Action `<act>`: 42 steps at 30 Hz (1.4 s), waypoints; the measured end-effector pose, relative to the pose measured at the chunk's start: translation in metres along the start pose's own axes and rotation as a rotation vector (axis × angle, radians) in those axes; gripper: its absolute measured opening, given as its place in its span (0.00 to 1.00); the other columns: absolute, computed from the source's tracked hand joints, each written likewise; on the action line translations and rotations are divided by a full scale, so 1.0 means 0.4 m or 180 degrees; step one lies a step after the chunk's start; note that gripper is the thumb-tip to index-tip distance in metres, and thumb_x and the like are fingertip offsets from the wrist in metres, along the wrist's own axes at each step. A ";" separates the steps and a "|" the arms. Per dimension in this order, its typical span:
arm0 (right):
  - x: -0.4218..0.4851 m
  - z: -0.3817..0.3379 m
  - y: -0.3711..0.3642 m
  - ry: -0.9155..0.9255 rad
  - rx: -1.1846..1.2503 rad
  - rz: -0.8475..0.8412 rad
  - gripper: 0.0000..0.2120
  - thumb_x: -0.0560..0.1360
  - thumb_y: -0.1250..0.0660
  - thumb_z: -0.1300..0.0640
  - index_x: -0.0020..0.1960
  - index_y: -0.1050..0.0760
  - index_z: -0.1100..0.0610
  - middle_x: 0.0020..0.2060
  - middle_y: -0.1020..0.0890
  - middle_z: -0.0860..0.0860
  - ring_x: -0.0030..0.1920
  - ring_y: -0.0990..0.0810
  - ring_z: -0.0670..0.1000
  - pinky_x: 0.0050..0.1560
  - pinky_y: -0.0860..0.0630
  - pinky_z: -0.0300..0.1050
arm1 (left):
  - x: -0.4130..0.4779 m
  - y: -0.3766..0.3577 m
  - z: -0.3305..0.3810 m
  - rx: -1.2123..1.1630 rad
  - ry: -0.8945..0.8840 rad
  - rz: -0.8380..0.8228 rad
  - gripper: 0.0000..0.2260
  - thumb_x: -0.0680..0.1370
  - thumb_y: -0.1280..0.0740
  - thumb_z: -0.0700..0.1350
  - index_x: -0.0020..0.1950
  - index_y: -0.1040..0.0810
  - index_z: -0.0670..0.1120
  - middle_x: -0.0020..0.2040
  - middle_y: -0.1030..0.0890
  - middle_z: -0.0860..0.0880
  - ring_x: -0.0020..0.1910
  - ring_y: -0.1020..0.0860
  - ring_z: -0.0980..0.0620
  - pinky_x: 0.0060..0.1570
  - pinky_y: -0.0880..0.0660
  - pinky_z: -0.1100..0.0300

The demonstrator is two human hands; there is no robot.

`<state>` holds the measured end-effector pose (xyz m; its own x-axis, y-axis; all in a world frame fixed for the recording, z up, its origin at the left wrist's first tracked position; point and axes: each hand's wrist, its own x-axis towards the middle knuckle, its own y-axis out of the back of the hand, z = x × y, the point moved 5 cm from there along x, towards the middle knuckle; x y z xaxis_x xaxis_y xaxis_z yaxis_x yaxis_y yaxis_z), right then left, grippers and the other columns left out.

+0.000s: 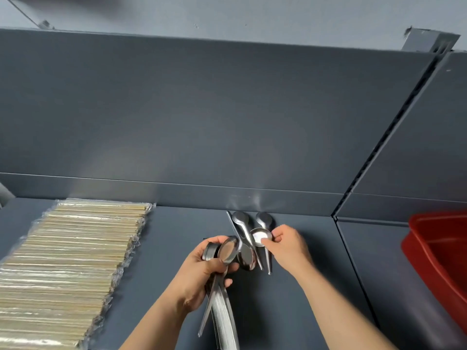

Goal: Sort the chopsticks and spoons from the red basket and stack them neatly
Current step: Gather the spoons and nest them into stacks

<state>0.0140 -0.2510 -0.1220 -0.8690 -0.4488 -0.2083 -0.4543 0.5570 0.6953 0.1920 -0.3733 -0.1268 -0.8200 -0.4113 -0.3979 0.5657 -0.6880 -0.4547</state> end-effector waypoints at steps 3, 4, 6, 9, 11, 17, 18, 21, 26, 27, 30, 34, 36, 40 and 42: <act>0.024 0.009 -0.015 -0.0019 0.0097 -0.0029 0.10 0.71 0.32 0.55 0.34 0.25 0.58 0.30 0.20 0.55 0.34 0.21 0.54 0.35 0.27 0.44 | 0.008 0.009 0.003 -0.0085 -0.0017 0.0039 0.20 0.71 0.39 0.23 0.54 0.20 0.42 0.45 0.18 0.39 0.41 0.18 0.40 0.28 0.25 0.56; 0.031 0.007 -0.010 -0.0031 0.0228 0.0053 0.10 0.72 0.33 0.55 0.34 0.26 0.57 0.30 0.20 0.53 0.35 0.19 0.55 0.37 0.25 0.45 | 0.011 0.009 0.005 -0.0120 -0.0020 0.0050 0.18 0.71 0.37 0.24 0.53 0.20 0.42 0.43 0.18 0.39 0.40 0.18 0.41 0.27 0.25 0.56; 0.046 -0.004 0.014 0.0007 0.0431 0.0314 0.08 0.74 0.35 0.56 0.37 0.24 0.54 0.33 0.18 0.51 0.39 0.17 0.55 0.41 0.22 0.49 | 0.017 0.004 0.012 -0.0222 -0.0028 0.0089 0.14 0.68 0.32 0.28 0.50 0.18 0.42 0.40 0.19 0.40 0.37 0.18 0.42 0.26 0.24 0.57; 0.069 -0.027 0.070 0.0255 0.0601 0.0798 0.06 0.76 0.35 0.57 0.41 0.24 0.55 0.35 0.17 0.52 0.39 0.17 0.56 0.41 0.23 0.49 | 0.032 0.001 0.023 -0.0276 -0.0091 0.0182 0.12 0.69 0.30 0.33 0.52 0.21 0.41 0.38 0.20 0.40 0.36 0.19 0.44 0.26 0.24 0.57; 0.081 -0.046 0.109 0.0510 0.0791 0.0986 0.06 0.77 0.35 0.58 0.41 0.24 0.54 0.33 0.19 0.50 0.38 0.18 0.57 0.40 0.25 0.47 | 0.046 0.001 0.025 -0.0268 -0.0113 0.0234 0.10 0.74 0.32 0.33 0.54 0.23 0.40 0.38 0.20 0.41 0.35 0.19 0.44 0.26 0.24 0.57; 0.090 -0.097 0.210 0.1210 0.1121 0.1381 0.06 0.77 0.34 0.60 0.43 0.23 0.51 0.34 0.19 0.44 0.36 0.20 0.52 0.39 0.25 0.46 | 0.074 -0.007 0.044 -0.0305 -0.0139 0.0187 0.11 0.73 0.32 0.34 0.55 0.25 0.39 0.41 0.21 0.38 0.37 0.19 0.42 0.29 0.24 0.56; 0.089 -0.103 0.228 0.1279 0.1200 0.1447 0.06 0.77 0.33 0.60 0.44 0.22 0.50 0.34 0.19 0.43 0.36 0.20 0.50 0.39 0.25 0.44 | 0.077 -0.009 0.050 -0.0281 -0.0164 0.0146 0.12 0.73 0.32 0.33 0.55 0.25 0.38 0.42 0.21 0.36 0.38 0.20 0.42 0.29 0.24 0.55; 0.087 -0.123 0.257 0.1384 0.1483 0.1254 0.10 0.76 0.32 0.60 0.41 0.22 0.47 0.32 0.19 0.42 0.31 0.23 0.44 0.34 0.28 0.34 | 0.086 -0.018 0.062 -0.0238 -0.0182 0.0004 0.16 0.69 0.29 0.34 0.56 0.25 0.38 0.43 0.22 0.36 0.38 0.21 0.42 0.30 0.25 0.55; 0.071 -0.153 0.130 0.1002 0.1640 -0.0447 0.05 0.73 0.29 0.62 0.41 0.18 0.54 0.29 0.19 0.48 0.27 0.26 0.44 0.28 0.30 0.35 | 0.084 -0.060 0.058 -0.0074 -0.0054 -0.0395 0.14 0.69 0.23 0.38 0.51 0.21 0.41 0.38 0.23 0.39 0.34 0.24 0.43 0.33 0.24 0.54; 0.064 -0.155 0.098 0.0970 0.1613 -0.0670 0.06 0.73 0.29 0.63 0.41 0.19 0.54 0.29 0.19 0.48 0.27 0.26 0.45 0.28 0.30 0.35 | 0.082 -0.069 0.055 -0.0044 -0.0046 -0.0465 0.15 0.68 0.22 0.39 0.52 0.22 0.40 0.37 0.23 0.39 0.33 0.24 0.44 0.33 0.24 0.54; 0.042 -0.155 0.021 0.0903 0.1519 -0.1184 0.06 0.74 0.30 0.64 0.42 0.19 0.55 0.27 0.20 0.47 0.27 0.26 0.45 0.28 0.29 0.36 | 0.075 -0.079 0.051 0.0107 -0.0052 -0.0406 0.22 0.65 0.21 0.43 0.54 0.22 0.37 0.40 0.22 0.38 0.36 0.24 0.42 0.40 0.23 0.50; 0.020 -0.143 -0.036 0.0761 0.1615 -0.1527 0.04 0.76 0.31 0.64 0.44 0.19 0.57 0.24 0.22 0.46 0.26 0.27 0.43 0.29 0.29 0.36 | 0.064 -0.066 0.046 0.0162 -0.0093 -0.0270 0.24 0.68 0.23 0.38 0.61 0.25 0.35 0.45 0.21 0.34 0.41 0.22 0.39 0.45 0.24 0.47; 0.008 -0.140 -0.054 0.0688 0.1597 -0.1672 0.05 0.76 0.32 0.64 0.44 0.20 0.56 0.24 0.23 0.46 0.25 0.26 0.43 0.30 0.28 0.36 | 0.060 -0.055 0.040 0.0164 -0.0122 -0.0222 0.23 0.67 0.23 0.36 0.59 0.25 0.35 0.45 0.21 0.32 0.41 0.21 0.38 0.45 0.22 0.45; 0.005 -0.116 -0.060 0.0295 0.1780 -0.1451 0.04 0.77 0.32 0.57 0.46 0.20 0.57 0.32 0.20 0.50 0.29 0.22 0.45 0.31 0.25 0.37 | 0.052 -0.037 0.026 0.0213 -0.0248 -0.0017 0.15 0.71 0.31 0.30 0.57 0.26 0.35 0.39 0.21 0.33 0.36 0.20 0.41 0.36 0.21 0.50; 0.024 -0.075 -0.020 0.0155 0.1083 -0.0604 0.09 0.74 0.29 0.48 0.47 0.22 0.54 0.38 0.20 0.47 0.35 0.21 0.44 0.34 0.27 0.38 | 0.052 -0.010 0.015 0.0205 -0.0215 0.0245 0.12 0.74 0.35 0.28 0.55 0.25 0.38 0.39 0.19 0.36 0.36 0.19 0.42 0.32 0.22 0.53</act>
<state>0.0153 -0.2806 -0.1089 -0.7568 -0.5940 -0.2727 -0.6521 0.6572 0.3780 0.1721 -0.3825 -0.1286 -0.7796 -0.5022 -0.3741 0.6222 -0.6888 -0.3719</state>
